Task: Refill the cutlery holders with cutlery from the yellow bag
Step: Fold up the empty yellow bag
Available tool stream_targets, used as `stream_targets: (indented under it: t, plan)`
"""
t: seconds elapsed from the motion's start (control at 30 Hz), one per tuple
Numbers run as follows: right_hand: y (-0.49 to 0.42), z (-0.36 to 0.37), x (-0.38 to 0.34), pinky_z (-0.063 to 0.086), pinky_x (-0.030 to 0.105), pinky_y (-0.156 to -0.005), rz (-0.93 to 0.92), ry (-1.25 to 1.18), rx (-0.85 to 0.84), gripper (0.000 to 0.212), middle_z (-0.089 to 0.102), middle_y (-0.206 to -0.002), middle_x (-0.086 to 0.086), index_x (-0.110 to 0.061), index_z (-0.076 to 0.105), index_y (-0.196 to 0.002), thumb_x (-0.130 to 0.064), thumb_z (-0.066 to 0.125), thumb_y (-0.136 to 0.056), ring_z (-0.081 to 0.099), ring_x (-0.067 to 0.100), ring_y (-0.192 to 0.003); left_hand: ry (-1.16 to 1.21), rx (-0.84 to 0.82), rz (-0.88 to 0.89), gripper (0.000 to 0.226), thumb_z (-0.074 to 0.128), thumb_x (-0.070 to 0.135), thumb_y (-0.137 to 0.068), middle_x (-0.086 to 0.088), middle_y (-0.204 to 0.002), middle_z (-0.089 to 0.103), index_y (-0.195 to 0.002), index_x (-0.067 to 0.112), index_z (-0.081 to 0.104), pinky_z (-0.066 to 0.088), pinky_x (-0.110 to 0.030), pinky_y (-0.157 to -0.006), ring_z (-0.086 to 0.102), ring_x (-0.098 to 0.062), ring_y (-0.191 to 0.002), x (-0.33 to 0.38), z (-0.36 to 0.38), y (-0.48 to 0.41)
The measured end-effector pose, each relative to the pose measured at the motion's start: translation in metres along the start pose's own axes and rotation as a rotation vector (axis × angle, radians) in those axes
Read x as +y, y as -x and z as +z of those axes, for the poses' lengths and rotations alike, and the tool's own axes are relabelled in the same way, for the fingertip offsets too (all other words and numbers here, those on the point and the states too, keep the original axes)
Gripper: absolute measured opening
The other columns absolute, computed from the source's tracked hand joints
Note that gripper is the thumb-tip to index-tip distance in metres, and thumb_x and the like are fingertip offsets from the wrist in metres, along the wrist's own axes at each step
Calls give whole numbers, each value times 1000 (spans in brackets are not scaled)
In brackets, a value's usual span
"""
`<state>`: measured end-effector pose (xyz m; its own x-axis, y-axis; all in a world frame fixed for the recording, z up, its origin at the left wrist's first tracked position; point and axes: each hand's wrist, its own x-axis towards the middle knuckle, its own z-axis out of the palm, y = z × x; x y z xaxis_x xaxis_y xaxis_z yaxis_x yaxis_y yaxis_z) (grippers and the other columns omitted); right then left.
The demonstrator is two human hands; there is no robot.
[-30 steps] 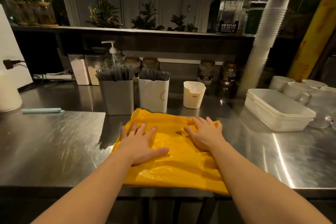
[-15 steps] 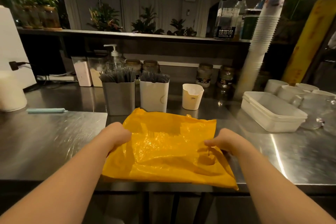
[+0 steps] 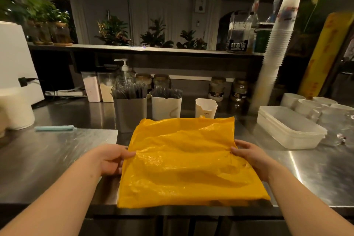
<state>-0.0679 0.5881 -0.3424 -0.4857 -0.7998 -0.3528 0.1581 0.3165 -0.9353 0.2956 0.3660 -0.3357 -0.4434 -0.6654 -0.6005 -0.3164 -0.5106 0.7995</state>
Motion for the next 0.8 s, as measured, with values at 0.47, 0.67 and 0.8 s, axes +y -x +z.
stream_targets:
  t: [0.47, 0.67, 0.8]
  plan:
    - [4, 10, 2, 52, 37, -73, -113, 31, 16, 36, 62, -102, 16, -12, 63, -86, -37, 44, -103, 58, 35, -97, -208, 74, 352, 28, 41, 11, -97, -12, -83, 48, -78, 15, 62, 47, -30, -53, 49, -24, -69, 2, 0, 5]
    - [14, 5, 1, 45, 29, -68, -317, 447, -129, 42, 55, -72, 4, -16, 54, -72, -37, 90, -67, 54, 19, -76, -447, 140, 487, 24, 77, 31, -88, -8, -105, 62, -97, 20, 58, 58, -47, -84, 63, -31, -95, 17, 12, 23]
    - [32, -9, -18, 52, 34, -70, -399, 481, -35, 68, 66, -84, 11, -11, 54, -86, -61, 89, -56, 62, 17, -75, -517, 17, 613, 37, 75, 5, -86, -12, -119, 56, -111, 24, 56, 60, -52, -87, 61, -36, -104, 46, 21, 58]
